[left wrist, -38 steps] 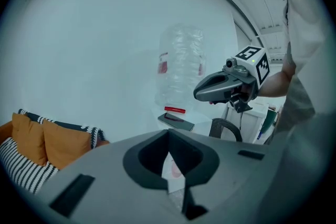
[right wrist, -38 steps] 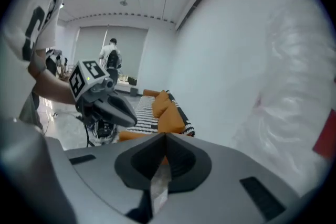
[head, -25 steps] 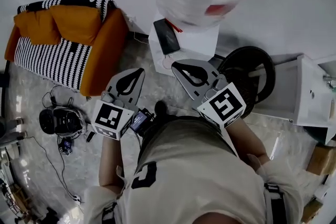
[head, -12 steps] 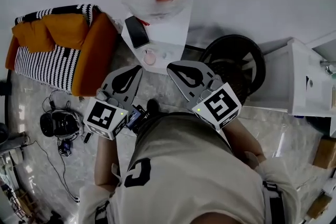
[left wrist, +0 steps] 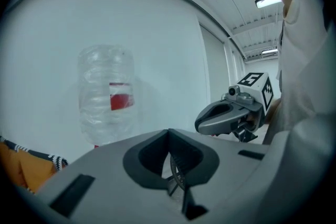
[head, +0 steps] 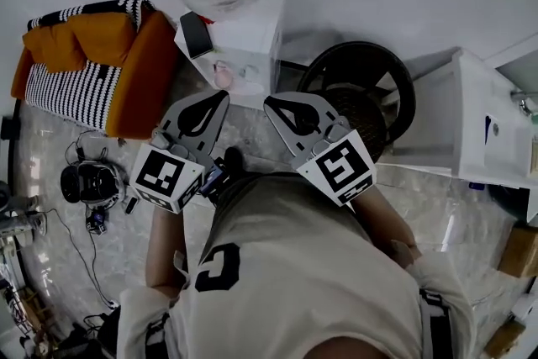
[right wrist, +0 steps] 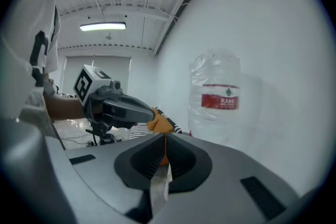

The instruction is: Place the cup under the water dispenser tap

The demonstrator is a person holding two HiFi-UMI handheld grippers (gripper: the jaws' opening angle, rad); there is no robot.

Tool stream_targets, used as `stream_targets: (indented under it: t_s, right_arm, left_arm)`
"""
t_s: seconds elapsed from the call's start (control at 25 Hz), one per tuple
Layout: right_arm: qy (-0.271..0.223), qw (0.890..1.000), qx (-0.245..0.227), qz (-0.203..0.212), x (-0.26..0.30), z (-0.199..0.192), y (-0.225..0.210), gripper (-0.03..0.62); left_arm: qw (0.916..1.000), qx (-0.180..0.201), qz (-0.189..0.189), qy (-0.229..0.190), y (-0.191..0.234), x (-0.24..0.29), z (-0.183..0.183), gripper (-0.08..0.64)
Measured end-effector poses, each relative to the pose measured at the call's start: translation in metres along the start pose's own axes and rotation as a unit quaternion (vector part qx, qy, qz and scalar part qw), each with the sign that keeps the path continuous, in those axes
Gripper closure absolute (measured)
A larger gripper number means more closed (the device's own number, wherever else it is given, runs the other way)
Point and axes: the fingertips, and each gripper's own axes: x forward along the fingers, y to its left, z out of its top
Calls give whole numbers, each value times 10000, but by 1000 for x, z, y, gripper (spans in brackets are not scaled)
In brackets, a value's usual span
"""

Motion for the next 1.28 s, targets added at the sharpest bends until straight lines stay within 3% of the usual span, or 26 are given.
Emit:
stream_targets:
  t_s: [0.28, 0.8, 1.28]
  right_arm:
    - [154, 9994, -114, 275, -21, -17, 18, 565]
    - [-42, 9869, -49, 1611, 1, -7, 83, 565]
    - [-80, 9859, 83, 1667, 28, 12, 119, 565]
  left_arm:
    - [9991, -225, 337, 101, -31, -13, -16, 503]
    - [9881, -603, 1376, 312, -32, -90, -41, 503]
    - [9888, -655, 1327, 183, -15, -134, -42, 503]
